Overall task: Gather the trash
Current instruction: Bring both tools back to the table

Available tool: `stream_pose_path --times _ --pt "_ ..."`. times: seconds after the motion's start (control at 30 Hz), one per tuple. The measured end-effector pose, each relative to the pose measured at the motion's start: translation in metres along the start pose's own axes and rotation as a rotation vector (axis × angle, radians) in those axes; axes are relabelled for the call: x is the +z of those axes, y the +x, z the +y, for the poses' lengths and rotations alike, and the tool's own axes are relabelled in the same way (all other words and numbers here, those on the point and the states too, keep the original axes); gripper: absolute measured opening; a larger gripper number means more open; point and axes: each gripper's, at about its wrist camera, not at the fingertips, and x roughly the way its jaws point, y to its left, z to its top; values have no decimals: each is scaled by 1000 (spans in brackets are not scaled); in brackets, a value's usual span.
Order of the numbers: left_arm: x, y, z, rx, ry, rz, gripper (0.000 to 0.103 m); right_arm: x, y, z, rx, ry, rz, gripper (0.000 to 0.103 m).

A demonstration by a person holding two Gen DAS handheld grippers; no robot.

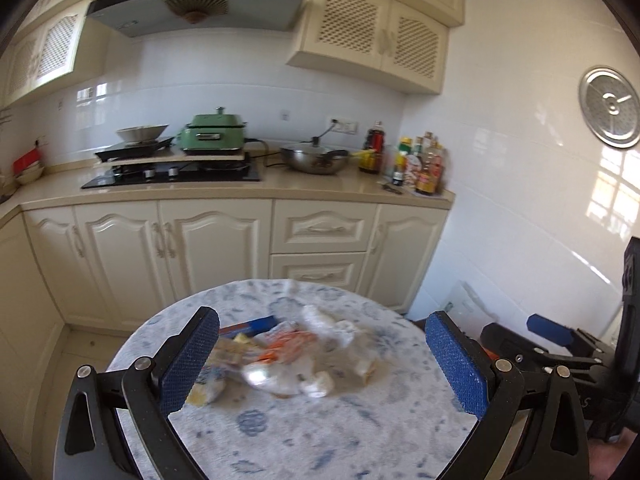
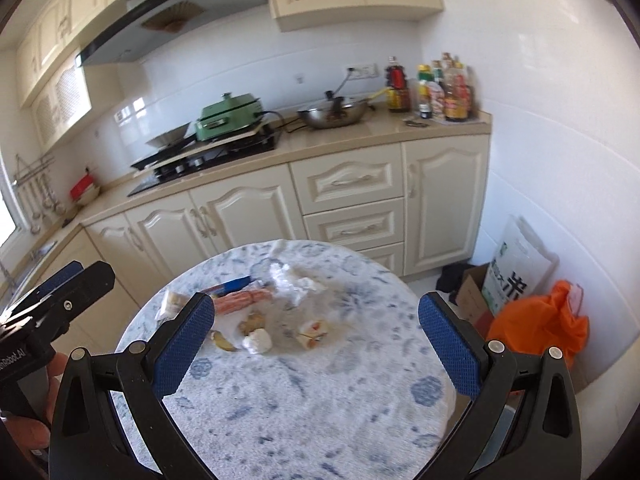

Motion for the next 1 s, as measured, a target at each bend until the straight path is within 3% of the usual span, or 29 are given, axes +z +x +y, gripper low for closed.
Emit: stream_pose_path --times 0.2,0.5,0.9,1.0 --pt "-13 1 26 102 -25 28 102 -6 26 36 40 -90 50 103" --pt "-27 34 62 167 -81 142 102 -34 84 56 67 -141 202 103" --pt "-34 129 102 217 -91 285 102 -72 165 63 90 -139 381 103" --pt "-38 156 106 226 -75 315 102 -78 183 63 91 -138 412 95"
